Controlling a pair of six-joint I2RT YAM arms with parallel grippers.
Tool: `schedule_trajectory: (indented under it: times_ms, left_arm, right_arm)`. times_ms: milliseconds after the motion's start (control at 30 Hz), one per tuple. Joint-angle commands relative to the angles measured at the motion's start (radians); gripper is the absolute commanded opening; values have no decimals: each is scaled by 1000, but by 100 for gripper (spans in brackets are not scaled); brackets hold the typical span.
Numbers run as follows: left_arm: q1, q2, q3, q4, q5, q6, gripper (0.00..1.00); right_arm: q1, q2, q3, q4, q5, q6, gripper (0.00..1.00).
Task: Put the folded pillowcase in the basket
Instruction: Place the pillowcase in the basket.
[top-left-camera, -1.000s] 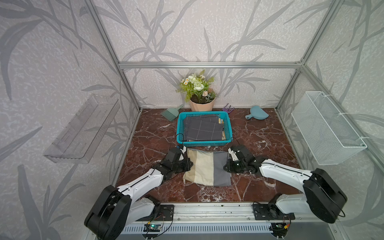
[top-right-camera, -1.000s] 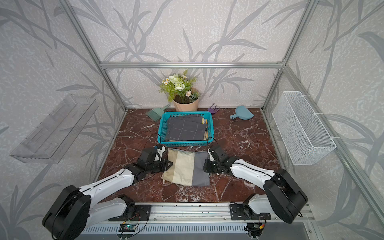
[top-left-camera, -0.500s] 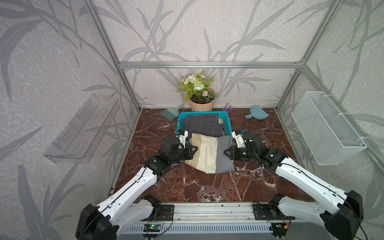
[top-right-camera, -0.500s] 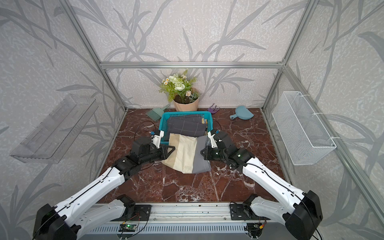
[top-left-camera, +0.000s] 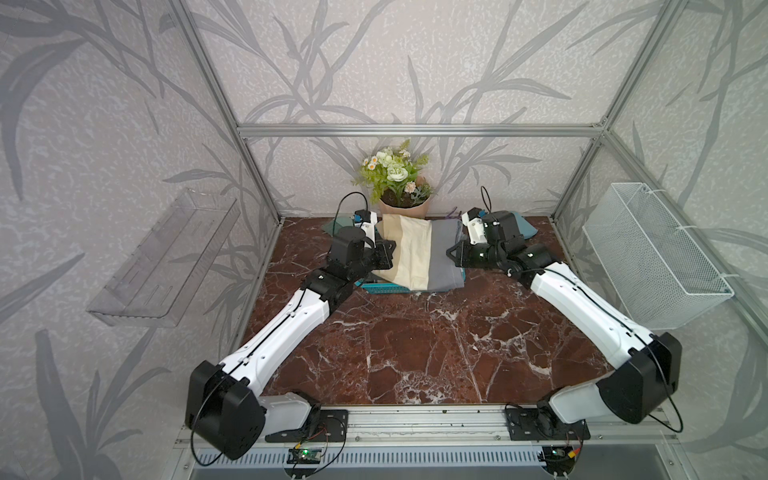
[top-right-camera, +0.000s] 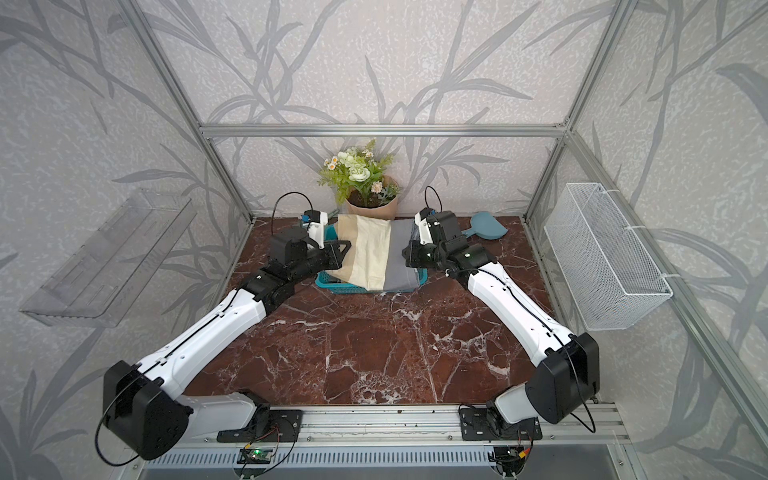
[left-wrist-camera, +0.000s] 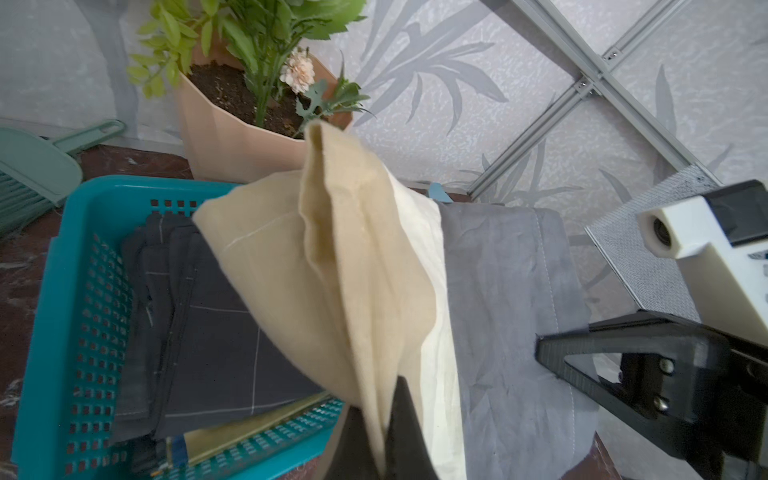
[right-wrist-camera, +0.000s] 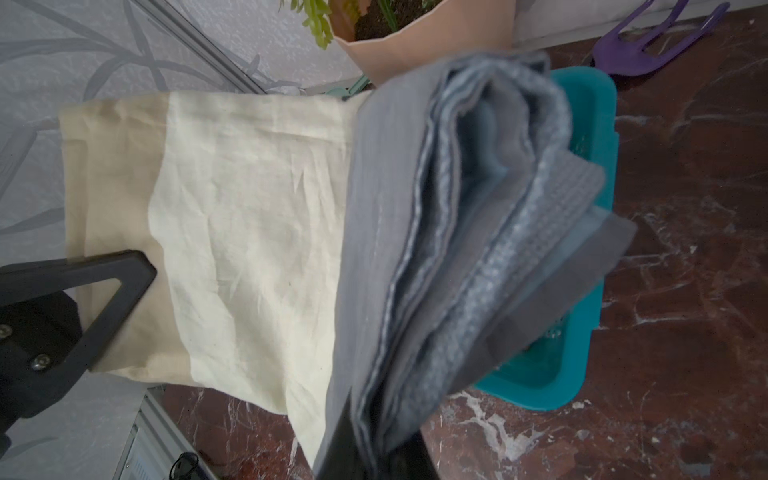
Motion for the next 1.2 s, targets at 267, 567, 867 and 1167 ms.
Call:
schedule_trajectory:
  times_ms: [267,567,867,1167]
  left_arm:
    - [138,278,36,230,64,25,0]
    - [151,450,63,242,57,28,0]
    - [159,459,76,134,-86,50,58]
    - [160,363,193,83,-52,-5,59]
  right_arm:
    - [-88,277,133,91,9,-81,0]
    - [-105,435,188,115,38,-87,0]
    - [-105,434,186,105,98,-110,59]
    - [-102,267,175,121,130,-117,90]
